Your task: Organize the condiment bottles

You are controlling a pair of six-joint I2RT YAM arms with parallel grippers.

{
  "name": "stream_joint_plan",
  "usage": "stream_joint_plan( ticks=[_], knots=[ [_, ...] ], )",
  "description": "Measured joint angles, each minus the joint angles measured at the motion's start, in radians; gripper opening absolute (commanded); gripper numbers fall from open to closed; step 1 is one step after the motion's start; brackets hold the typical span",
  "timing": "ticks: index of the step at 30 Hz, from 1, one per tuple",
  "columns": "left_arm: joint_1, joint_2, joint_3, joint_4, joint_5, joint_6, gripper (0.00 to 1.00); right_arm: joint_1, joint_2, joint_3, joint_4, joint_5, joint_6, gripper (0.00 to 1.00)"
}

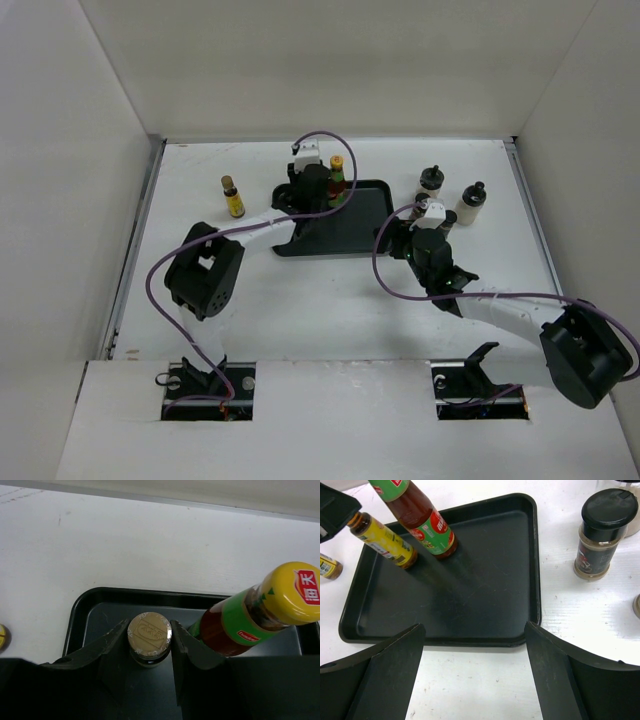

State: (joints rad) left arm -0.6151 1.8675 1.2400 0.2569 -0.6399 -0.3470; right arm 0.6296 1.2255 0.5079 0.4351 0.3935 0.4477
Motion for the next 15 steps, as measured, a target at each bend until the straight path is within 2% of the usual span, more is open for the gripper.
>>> stream_joint_plan(
  ticks=[8,15],
  knots=[
    [-0.007,0.045,0.028,0.043,0.003,0.005,0.27,0.000,0.000,0.000,0.000,0.000,0.000,0.87],
    [0.002,0.052,0.030,0.090,-0.004,0.010,0.54,0.000,0.000,0.000,0.000,0.000,0.000,0.87]
  ],
)
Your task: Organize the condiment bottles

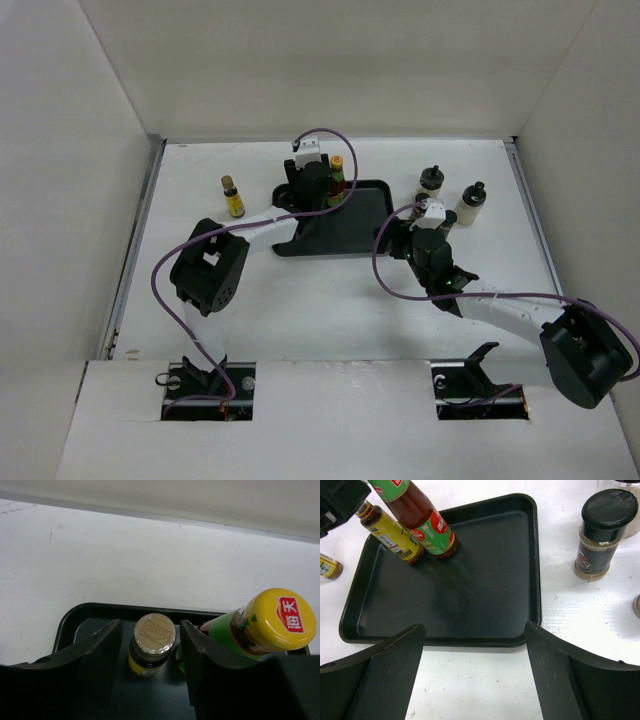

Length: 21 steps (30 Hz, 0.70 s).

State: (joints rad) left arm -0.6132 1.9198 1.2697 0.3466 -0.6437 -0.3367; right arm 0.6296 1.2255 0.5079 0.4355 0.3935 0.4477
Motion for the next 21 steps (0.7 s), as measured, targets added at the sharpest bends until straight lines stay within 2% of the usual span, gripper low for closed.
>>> stream_joint_plan(
  ticks=[6,11,17,18,19,21],
  knots=[
    [0.000,-0.003,-0.001,0.025,-0.001,0.003,0.71,0.000,0.000,0.000,0.000,0.000,0.000,0.88],
    [0.002,-0.073,-0.060,0.013,0.000,0.008,0.72,0.000,0.000,0.000,0.000,0.000,0.000,0.88],
    [0.049,-0.323,-0.213,-0.016,-0.017,-0.009,0.69,0.000,0.000,0.000,0.000,0.000,0.000,0.87],
    [0.070,-0.367,-0.231,-0.027,-0.025,-0.017,0.66,0.000,0.000,0.000,0.000,0.000,0.000,0.84],
    [0.091,-0.399,-0.242,-0.036,-0.031,-0.024,0.64,0.000,0.000,0.000,0.000,0.000,-0.002,0.76],
    [0.148,-0.452,-0.258,-0.057,-0.040,-0.042,0.60,0.005,0.000,0.000,0.000,-0.001,-0.008,0.51]
  ],
)
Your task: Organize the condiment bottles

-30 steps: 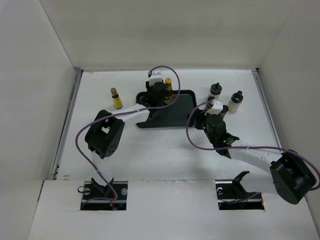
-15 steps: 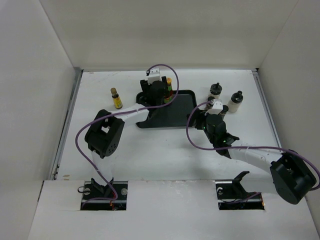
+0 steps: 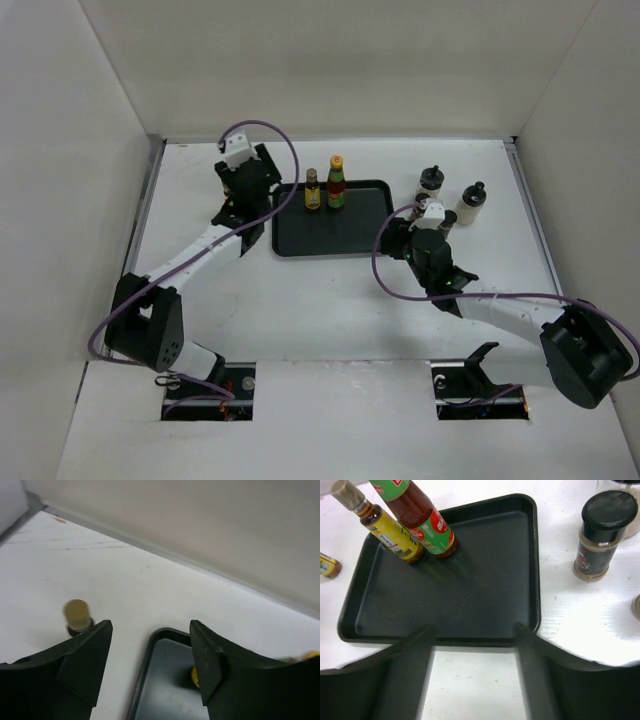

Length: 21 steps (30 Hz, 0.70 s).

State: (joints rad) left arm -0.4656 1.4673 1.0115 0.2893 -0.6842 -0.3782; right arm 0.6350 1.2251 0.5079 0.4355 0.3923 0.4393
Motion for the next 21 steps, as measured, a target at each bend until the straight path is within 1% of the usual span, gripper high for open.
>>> stream_joint_plan(
  ticks=[1,2,3,5,7,9,11,12,16,21],
  knots=[
    [0.031,-0.016,-0.005,-0.012,-0.003,-0.009,0.58,0.003,0.000,0.000,0.000,0.000,0.000,0.37],
    [0.062,-0.023,-0.011,-0.023,-0.004,-0.020,0.58,0.011,0.000,0.000,-0.001,-0.003,0.000,0.29],
    [0.095,-0.024,-0.014,-0.035,-0.003,-0.029,0.58,0.020,0.000,0.002,-0.002,-0.006,-0.003,0.24],
    [0.151,-0.017,-0.018,-0.068,0.004,-0.045,0.58,0.051,-0.001,0.008,-0.003,-0.007,-0.007,0.23],
    [0.191,0.002,-0.018,-0.089,0.012,-0.058,0.60,0.091,0.000,0.019,-0.003,-0.006,-0.021,0.28],
    [0.211,0.027,-0.017,-0.106,0.017,-0.067,0.60,0.124,0.007,0.035,0.000,0.002,-0.039,0.36],
    [0.219,0.060,-0.015,-0.122,0.024,-0.072,0.60,0.144,0.023,0.050,0.001,0.013,-0.059,0.51],
    [0.224,0.078,-0.013,-0.130,0.029,-0.073,0.60,0.146,0.029,0.053,0.001,0.016,-0.064,0.55],
    [0.241,0.149,0.017,-0.158,0.043,-0.076,0.60,0.145,0.051,0.054,0.001,0.019,-0.080,0.64],
    [0.254,0.192,0.063,-0.174,0.053,-0.078,0.57,0.161,0.078,0.059,0.000,0.017,-0.089,0.65]
  ],
)
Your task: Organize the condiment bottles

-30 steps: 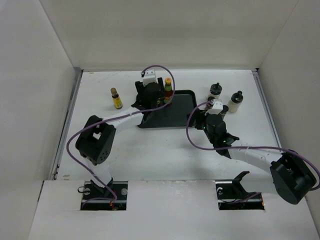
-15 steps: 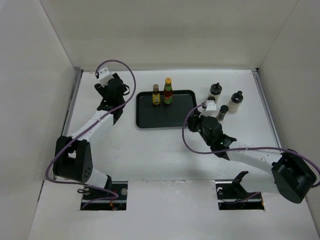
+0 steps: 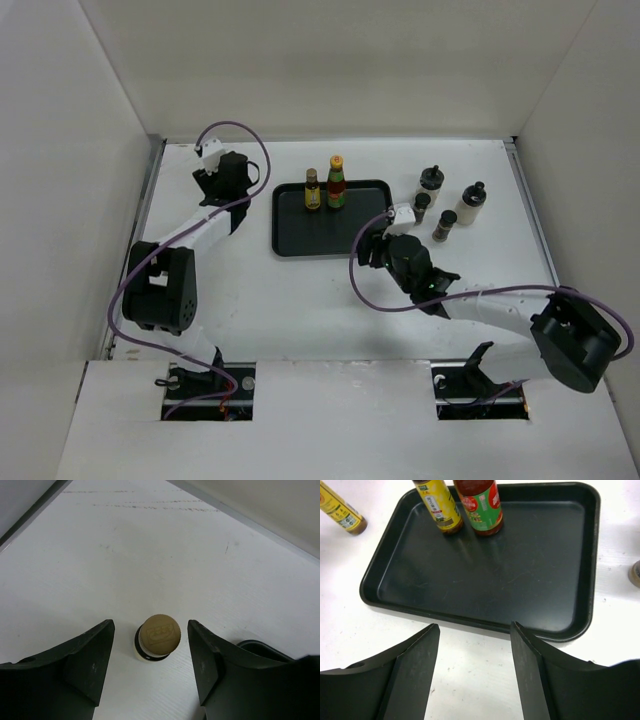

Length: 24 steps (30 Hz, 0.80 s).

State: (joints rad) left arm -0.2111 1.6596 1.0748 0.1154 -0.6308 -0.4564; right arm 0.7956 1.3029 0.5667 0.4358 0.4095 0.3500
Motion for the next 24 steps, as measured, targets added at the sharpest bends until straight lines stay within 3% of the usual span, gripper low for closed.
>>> stream_joint_plan(
  ticks=[12,24],
  knots=[
    [0.004,0.063,0.073,-0.001,0.032,0.002,0.27,0.012,0.014,0.014,0.000,-0.001,-0.015,0.67],
    [-0.019,-0.041,0.050,-0.057,0.029,0.001,0.22,0.010,0.002,0.014,0.001,-0.001,-0.014,0.69]
  ],
)
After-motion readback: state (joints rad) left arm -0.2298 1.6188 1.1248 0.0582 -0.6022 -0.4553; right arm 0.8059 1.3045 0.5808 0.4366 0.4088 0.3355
